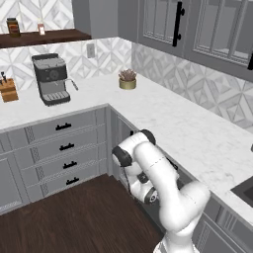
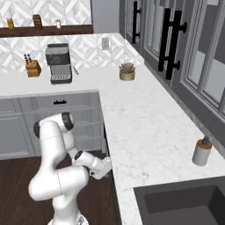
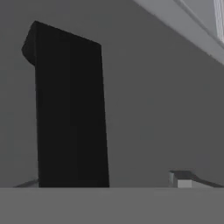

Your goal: Pick up the cup and bowl from the counter, place them in the dishwasher, and close the dishwasher door.

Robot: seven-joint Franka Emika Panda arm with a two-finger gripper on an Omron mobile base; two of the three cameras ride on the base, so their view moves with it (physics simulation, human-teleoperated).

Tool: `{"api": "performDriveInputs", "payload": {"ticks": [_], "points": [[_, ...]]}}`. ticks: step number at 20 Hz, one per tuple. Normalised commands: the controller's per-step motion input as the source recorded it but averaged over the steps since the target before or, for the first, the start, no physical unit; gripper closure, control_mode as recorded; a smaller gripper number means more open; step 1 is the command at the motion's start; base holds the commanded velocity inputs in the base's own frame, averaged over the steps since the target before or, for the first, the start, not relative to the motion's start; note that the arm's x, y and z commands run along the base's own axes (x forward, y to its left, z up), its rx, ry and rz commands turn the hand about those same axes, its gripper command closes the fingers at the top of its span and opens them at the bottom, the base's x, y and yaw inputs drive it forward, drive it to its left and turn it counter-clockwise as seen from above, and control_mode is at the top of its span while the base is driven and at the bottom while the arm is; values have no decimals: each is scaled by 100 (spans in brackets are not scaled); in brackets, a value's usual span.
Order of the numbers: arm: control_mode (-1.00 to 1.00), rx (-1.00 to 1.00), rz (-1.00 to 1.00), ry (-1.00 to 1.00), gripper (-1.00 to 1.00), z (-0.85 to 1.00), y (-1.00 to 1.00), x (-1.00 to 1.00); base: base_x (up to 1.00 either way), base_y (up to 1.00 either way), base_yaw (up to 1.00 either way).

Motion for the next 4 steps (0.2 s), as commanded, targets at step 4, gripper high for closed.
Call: {"api": "performDriveInputs", "payload": {"ticks": [4], "points": [[-100,-97,0,-79,-100,-49,0,94,0,0,0]]}}
